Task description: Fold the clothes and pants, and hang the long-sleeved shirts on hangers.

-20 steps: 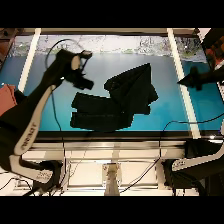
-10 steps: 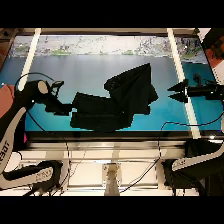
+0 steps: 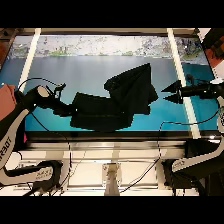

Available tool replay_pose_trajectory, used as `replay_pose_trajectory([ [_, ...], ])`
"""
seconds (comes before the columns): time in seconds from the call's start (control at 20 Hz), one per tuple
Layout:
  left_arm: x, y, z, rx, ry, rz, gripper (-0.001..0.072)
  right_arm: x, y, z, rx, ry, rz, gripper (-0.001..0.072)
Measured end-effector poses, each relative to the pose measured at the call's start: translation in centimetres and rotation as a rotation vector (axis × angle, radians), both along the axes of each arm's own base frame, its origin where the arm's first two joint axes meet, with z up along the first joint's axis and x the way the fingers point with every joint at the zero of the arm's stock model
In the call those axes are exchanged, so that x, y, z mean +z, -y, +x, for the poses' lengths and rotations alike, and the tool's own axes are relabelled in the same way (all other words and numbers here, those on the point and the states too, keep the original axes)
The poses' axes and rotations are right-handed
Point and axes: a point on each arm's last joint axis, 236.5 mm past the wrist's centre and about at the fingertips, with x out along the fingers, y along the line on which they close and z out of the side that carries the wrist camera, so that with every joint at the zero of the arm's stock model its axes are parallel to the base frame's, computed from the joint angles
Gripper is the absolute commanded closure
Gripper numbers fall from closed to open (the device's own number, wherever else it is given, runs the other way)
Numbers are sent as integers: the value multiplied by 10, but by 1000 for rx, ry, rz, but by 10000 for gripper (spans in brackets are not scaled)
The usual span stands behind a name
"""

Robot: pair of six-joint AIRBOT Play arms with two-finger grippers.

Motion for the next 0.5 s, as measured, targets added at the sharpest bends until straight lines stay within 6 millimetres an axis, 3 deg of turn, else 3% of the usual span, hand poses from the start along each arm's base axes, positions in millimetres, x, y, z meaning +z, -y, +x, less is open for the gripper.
replay_pose_trajectory([
  [0.25,12,6,8,-11,57,-30,689,-7,-2,-3,19,-13,-33,184],
  [0.4,44,0,20,-38,181,2,690,-10,-5,-1,11,-29,-46,184],
  [0.5,74,-18,30,-29,292,83,689,-13,-12,-1,23,-39,-51,184],
])
